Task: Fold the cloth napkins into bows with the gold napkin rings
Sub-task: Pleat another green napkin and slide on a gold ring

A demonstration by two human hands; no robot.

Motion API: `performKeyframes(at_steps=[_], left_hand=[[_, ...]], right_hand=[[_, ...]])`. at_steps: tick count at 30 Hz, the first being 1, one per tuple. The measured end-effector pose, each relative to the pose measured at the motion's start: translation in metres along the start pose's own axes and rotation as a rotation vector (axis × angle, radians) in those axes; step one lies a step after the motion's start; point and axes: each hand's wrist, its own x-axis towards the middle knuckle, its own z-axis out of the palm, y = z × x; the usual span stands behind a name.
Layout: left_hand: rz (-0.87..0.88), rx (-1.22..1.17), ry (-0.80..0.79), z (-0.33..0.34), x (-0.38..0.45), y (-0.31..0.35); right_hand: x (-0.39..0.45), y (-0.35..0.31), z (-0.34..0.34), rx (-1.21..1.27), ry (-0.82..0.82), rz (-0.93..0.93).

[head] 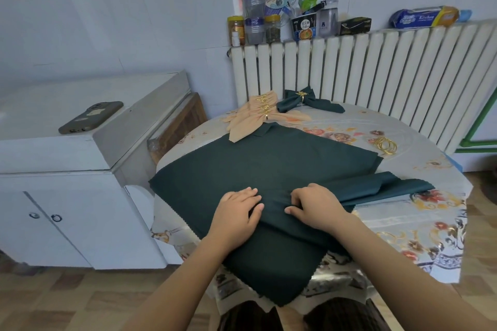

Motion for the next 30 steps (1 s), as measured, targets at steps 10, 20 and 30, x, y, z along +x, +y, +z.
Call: performKeyframes(at_steps=[10, 20, 30], left_hand=[[0.04, 0.005, -0.295, 0.01, 0.011, 0.001], [0.017, -0.024, -0.291, 0.01, 0.01, 0.002], [0.008, -0.004, -0.307, 0.005, 0.01, 0.005]], right_hand=[[0.007, 0.02, 0.001, 0.244, -0.016, 0.007], [0.057, 0.028, -0.037, -0.092, -0.433, 0.295], [0.055, -0.003, -0.042, 0.135, -0.251, 0.312]])
